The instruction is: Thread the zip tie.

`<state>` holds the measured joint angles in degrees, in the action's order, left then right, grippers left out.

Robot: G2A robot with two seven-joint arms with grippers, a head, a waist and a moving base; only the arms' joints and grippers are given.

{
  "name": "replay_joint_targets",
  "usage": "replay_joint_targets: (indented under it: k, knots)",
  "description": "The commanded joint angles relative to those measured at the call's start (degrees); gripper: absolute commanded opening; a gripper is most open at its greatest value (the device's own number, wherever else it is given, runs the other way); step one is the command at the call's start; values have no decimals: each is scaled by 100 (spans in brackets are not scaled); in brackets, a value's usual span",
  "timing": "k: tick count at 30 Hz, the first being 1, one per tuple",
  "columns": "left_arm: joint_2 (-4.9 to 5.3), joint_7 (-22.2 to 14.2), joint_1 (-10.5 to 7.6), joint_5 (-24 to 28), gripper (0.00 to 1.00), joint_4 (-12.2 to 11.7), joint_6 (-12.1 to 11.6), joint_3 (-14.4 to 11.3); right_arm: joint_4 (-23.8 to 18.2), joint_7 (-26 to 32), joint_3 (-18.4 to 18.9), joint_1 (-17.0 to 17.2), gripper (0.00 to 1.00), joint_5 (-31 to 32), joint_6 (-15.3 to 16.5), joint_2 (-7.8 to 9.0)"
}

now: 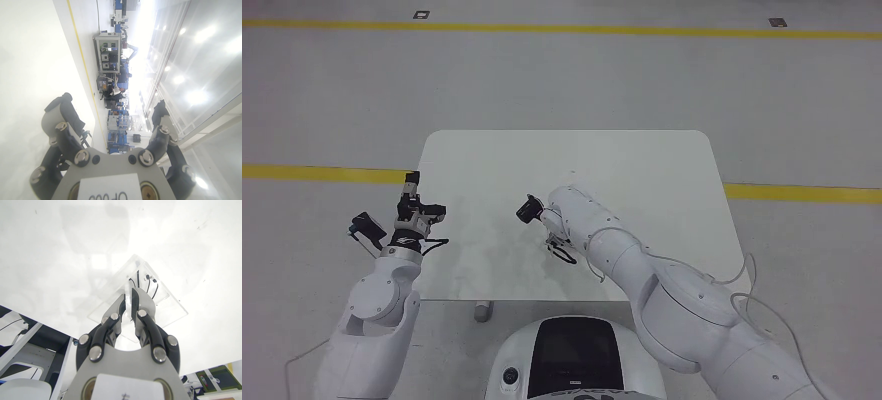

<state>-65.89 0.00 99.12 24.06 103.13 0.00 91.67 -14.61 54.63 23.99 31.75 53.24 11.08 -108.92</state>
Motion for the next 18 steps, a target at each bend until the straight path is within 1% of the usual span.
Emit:
replay_joint_targets:
  k: [1,7,18]
  knots:
    - [0,0,0,0,100,0,0,0,30,-19,13,-6,12,2,-17,-12]
    - [0,0,0,0,100,0,0,0,99,-114,59,-34,17,5,-34,-37]
    - [0,0,0,0,100,0,0,0,215,-141,134,-53,16,25,-203,-70]
